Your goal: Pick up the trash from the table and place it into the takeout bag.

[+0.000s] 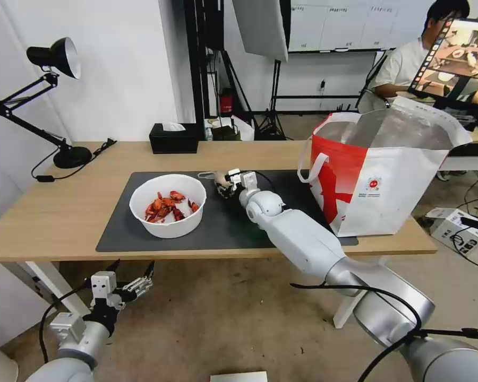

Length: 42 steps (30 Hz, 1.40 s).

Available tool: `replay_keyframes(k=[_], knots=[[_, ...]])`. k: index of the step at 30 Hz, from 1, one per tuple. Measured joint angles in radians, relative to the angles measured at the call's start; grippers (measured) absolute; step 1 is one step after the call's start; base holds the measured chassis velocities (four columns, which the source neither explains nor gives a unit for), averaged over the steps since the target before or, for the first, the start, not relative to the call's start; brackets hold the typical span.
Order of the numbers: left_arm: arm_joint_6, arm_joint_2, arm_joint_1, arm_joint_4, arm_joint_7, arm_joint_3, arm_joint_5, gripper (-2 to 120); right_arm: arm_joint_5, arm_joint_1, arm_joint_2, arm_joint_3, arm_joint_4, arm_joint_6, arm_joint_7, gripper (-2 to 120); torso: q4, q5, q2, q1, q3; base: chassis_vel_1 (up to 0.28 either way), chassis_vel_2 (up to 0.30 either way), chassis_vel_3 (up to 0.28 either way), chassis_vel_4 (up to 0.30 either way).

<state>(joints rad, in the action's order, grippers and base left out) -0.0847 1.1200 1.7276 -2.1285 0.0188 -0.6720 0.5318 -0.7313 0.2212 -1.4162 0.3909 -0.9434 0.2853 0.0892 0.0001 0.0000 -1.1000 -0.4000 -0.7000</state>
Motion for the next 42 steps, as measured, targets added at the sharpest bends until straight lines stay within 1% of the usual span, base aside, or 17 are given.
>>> replay_keyframes(k=[2,6,8,13,15,16,17,18,19,21,24,25,28,29,33,37,42], knots=[[0.000,-0.003,-0.002,0.000,0.000,0.003,0.000,100,-0.025,0.011,0.030,0.006,-0.052,0.008,0.021,22,-0.0002,0.0000,0.000,0.000,0.000,0.000,0.000,0.000,0.000],[0.000,-0.005,-0.004,0.000,0.000,0.007,0.000,100,-0.042,0.020,0.054,0.008,-0.087,0.012,0.034,15,0.0000,0.0001,0.000,0.000,0.000,0.000,0.000,0.000,0.000],[0.000,-0.007,-0.007,-0.004,0.000,0.010,0.000,100,-0.051,0.039,0.089,0.000,-0.146,0.001,0.053,8,-0.0003,0.0000,0.000,0.000,0.000,0.000,0.000,0.000,0.000],[0.000,-0.008,-0.006,-0.011,0.001,0.010,-0.001,100,-0.018,0.079,0.123,-0.043,-0.231,-0.050,0.077,8,0.0000,0.0002,0.000,0.000,0.000,0.000,0.000,0.000,0.000],[0.003,-0.006,0.002,-0.013,0.001,0.008,-0.002,100,0.070,0.131,0.166,-0.087,-0.351,-0.116,0.130,8,-0.0001,0.0001,0.000,0.000,0.000,0.000,0.000,0.000,0.000],[0.007,-0.002,0.008,-0.013,0.002,0.009,-0.005,100,0.196,0.176,0.193,-0.121,-0.428,-0.201,0.195,8,-0.0001,0.0001,0.000,0.000,0.000,0.000,0.000,0.000,0.000],[0.007,-0.002,0.008,-0.013,0.002,0.009,-0.005,100,0.196,0.176,0.193,-0.121,-0.428,-0.201,0.195,8,-0.0001,0.0001,0.000,0.000,0.000,0.000,0.000,0.000,0.000],[0.007,0.001,0.009,-0.014,0.003,0.011,-0.008,100,0.299,0.214,0.208,-0.160,-0.492,-0.255,0.243,8,-0.0003,0.0001,0.000,0.000,0.000,0.000,0.000,0.000,0.000],[0.007,0.003,0.011,-0.017,0.003,0.012,-0.010,100,0.342,0.243,0.216,-0.187,-0.540,-0.268,0.280,8,-0.0001,0.0000,0.000,0.000,0.000,0.000,0.000,0.000,0.000],[0.007,0.003,0.013,-0.020,0.003,0.012,-0.011,100,0.363,0.266,0.222,-0.205,-0.574,-0.270,0.308,8,-0.0001,0.0001,0.000,0.000,0.000,0.000,0.000,0.000,0.000],[0.008,0.002,0.022,-0.034,0.006,0.007,-0.016,100,0.436,0.344,0.246,-0.285,-0.708,-0.247,0.393,7,-0.0002,0.0003,0.000,0.000,0.000,0.000,0.000,0.000,0.000],[0.008,0.002,0.022,-0.034,0.006,0.007,-0.016,100,0.436,0.344,0.246,-0.285,-0.708,-0.247,0.393,7,-0.0002,0.0003,0.000,0.000,0.000,0.000,0.000,0.000,0.000],[0.007,0.009,0.030,-0.041,0.007,0.006,-0.028,100,0.497,0.377,0.283,-0.350,-0.806,-0.158,0.480,7,-0.0001,0.0002,0.000,0.000,0.000,0.000,0.000,0.000,0.000],[0.007,0.009,0.030,-0.041,0.007,0.006,-0.028,100,0.497,0.377,0.283,-0.350,-0.806,-0.158,0.480,7,-0.0001,0.0002,0.000,0.000,0.000,0.000,0.000,0.000,0.000],[0.007,0.017,0.035,-0.047,0.007,0.012,-0.038,100,0.520,0.380,0.333,-0.404,-0.861,-0.068,0.543,7,-0.0002,0.0002,0.000,0.000,0.000,0.000,0.000,0.000,0.000],[0.006,0.020,0.035,-0.049,0.007,0.020,-0.043,100,0.463,0.364,0.403,-0.448,-0.876,0.001,0.580,7,-0.0002,0.0001,0.000,0.000,0.000,0.000,0.000,0.000,0.000],[0.003,0.019,0.036,-0.053,0.007,0.022,-0.044,100,0.401,0.360,0.434,-0.456,-0.873,0.038,0.583,7,-0.0002,0.0002,0.000,0.000,0.000,0.000,0.000,0.000,0.000]])
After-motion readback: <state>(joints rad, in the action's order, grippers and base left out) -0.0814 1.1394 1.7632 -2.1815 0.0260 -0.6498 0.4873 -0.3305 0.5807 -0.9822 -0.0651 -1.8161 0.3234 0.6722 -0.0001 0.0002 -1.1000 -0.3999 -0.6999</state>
